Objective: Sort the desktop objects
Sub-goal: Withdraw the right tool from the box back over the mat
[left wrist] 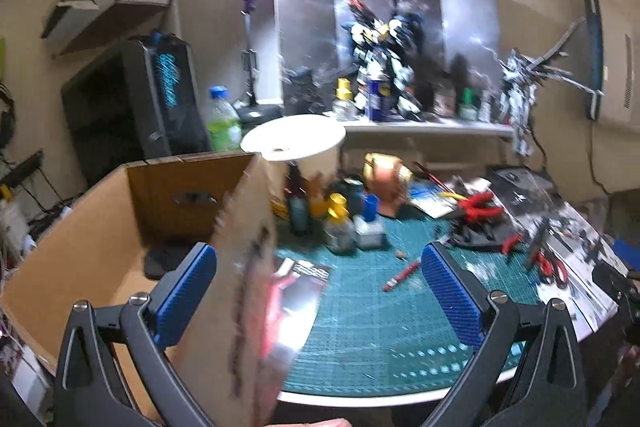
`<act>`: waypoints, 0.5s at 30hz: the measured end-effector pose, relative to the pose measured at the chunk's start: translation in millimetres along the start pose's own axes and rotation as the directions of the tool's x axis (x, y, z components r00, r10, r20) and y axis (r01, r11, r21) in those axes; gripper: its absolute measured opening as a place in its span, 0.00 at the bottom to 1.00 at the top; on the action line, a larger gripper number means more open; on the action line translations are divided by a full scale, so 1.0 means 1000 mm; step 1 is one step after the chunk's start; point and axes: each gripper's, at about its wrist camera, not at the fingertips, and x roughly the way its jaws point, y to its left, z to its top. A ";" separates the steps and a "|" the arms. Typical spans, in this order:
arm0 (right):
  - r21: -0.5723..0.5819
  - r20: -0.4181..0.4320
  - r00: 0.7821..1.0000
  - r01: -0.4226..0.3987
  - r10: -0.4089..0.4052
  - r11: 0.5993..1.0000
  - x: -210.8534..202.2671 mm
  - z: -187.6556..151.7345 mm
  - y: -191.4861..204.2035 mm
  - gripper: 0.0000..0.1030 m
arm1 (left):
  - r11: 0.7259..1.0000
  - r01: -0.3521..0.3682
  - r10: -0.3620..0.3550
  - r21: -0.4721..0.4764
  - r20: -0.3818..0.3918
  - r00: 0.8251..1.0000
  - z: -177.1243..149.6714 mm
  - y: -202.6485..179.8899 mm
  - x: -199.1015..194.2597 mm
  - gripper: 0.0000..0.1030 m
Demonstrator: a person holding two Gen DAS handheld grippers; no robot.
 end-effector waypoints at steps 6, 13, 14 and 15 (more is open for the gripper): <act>0.081 -0.030 0.999 0.048 -0.046 0.996 0.001 -0.021 -0.031 0.92 | 0.997 -0.024 0.020 0.070 0.050 0.999 -0.024 -0.021 0.009 1.00; -0.051 0.001 0.979 0.203 -0.203 0.978 0.004 -0.028 -0.034 0.96 | 0.995 0.081 -0.085 0.050 0.091 0.992 -0.016 -0.037 0.000 1.00; -0.057 0.018 0.978 0.210 -0.209 0.976 0.002 -0.029 -0.035 0.97 | 0.994 0.096 -0.100 0.052 0.101 0.990 -0.017 -0.039 0.000 1.00; -0.062 0.035 0.976 0.215 -0.213 0.975 0.000 -0.029 -0.037 0.97 | 0.992 0.113 -0.119 0.053 0.107 0.987 -0.019 -0.042 0.000 1.00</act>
